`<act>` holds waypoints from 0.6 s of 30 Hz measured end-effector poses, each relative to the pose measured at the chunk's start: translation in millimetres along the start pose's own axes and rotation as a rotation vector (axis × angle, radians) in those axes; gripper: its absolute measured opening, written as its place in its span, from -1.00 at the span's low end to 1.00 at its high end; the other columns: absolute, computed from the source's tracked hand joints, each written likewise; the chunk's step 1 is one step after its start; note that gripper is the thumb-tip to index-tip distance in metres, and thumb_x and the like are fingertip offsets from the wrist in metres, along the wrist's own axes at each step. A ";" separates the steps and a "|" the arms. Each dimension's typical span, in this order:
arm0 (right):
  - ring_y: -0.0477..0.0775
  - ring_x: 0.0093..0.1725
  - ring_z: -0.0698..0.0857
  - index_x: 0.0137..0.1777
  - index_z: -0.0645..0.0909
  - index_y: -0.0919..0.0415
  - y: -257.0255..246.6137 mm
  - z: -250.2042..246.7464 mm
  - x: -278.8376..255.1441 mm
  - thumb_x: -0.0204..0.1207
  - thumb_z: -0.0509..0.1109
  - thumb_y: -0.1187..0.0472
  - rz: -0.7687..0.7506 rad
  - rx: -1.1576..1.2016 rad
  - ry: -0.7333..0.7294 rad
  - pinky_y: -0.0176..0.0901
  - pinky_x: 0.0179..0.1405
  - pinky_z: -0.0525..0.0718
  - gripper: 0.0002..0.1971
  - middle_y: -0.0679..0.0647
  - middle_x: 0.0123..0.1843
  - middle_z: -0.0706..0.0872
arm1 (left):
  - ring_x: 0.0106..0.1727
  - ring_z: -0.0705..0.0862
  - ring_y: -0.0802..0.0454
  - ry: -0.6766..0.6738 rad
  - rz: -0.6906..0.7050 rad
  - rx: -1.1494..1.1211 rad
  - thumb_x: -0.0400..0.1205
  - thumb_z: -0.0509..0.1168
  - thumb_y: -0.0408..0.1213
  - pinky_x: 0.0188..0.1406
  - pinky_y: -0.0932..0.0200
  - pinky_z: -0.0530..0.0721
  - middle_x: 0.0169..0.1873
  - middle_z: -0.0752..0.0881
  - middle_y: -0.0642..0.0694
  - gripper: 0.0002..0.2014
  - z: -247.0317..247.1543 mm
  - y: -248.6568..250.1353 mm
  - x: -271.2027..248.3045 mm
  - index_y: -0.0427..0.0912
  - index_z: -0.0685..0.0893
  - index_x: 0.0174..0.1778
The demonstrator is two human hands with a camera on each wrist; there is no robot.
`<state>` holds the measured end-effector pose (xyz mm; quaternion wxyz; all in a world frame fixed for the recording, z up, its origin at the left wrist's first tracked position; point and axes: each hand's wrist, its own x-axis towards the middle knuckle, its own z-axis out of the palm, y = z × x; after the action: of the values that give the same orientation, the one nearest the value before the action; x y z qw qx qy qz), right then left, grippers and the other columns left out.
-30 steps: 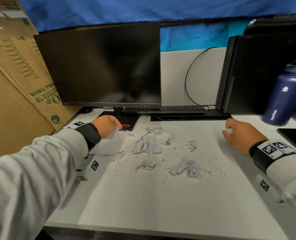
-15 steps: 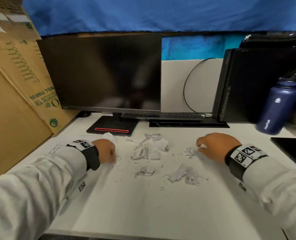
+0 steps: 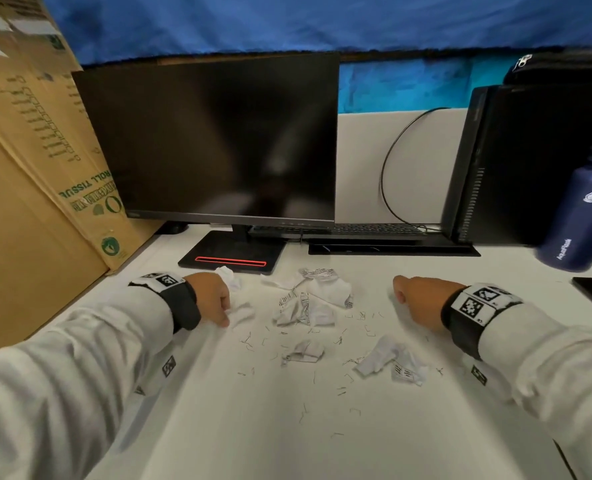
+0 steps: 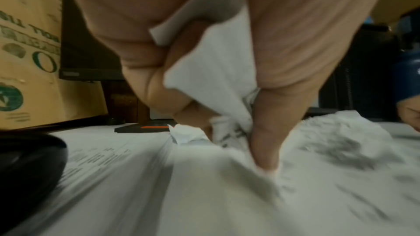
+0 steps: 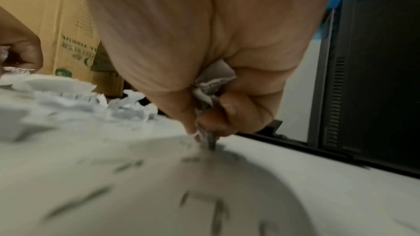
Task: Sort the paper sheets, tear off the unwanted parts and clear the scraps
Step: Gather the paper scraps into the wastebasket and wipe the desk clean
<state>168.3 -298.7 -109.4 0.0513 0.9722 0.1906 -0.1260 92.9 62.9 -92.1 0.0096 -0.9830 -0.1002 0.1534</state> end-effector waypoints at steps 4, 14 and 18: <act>0.06 -0.21 0.64 0.21 0.42 0.01 13.6 -15.8 0.7 0.64 0.10 0.30 0.057 0.230 0.127 -0.15 -0.26 0.59 -0.77 0.08 -0.10 0.67 | -0.05 0.64 -0.02 0.224 -0.085 -0.091 0.57 0.41 0.00 -0.10 0.18 0.52 -0.11 0.71 -0.10 -0.67 -26.9 -6.7 13.9 -0.19 0.75 0.07; -0.12 -0.03 0.64 0.03 0.64 -0.17 -6.7 -28.0 -53.1 0.56 0.32 -0.28 -0.196 0.165 0.091 -0.12 0.02 0.61 -0.75 -0.24 -0.05 0.63 | 0.00 0.69 -0.05 -0.016 -0.115 0.157 0.53 0.47 -0.06 -0.05 0.18 0.59 -0.03 0.73 -0.10 -0.61 -19.9 3.4 54.8 -0.23 0.75 0.18; -0.14 0.03 0.61 0.35 0.49 -0.40 -20.5 -12.2 -72.6 0.35 0.47 -0.34 -0.281 0.087 -0.102 -0.12 0.14 0.64 -0.46 -0.30 -0.04 0.59 | -0.03 0.67 -0.05 0.012 -0.108 0.216 0.51 0.47 -0.08 -0.04 0.15 0.63 -0.07 0.70 -0.06 -0.62 -14.3 3.3 53.6 -0.22 0.70 0.15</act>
<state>98.2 -303.9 -79.5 0.0006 0.9296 0.3162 -0.1892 147.9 70.5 -94.6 0.1243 -0.9703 -0.1360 0.1566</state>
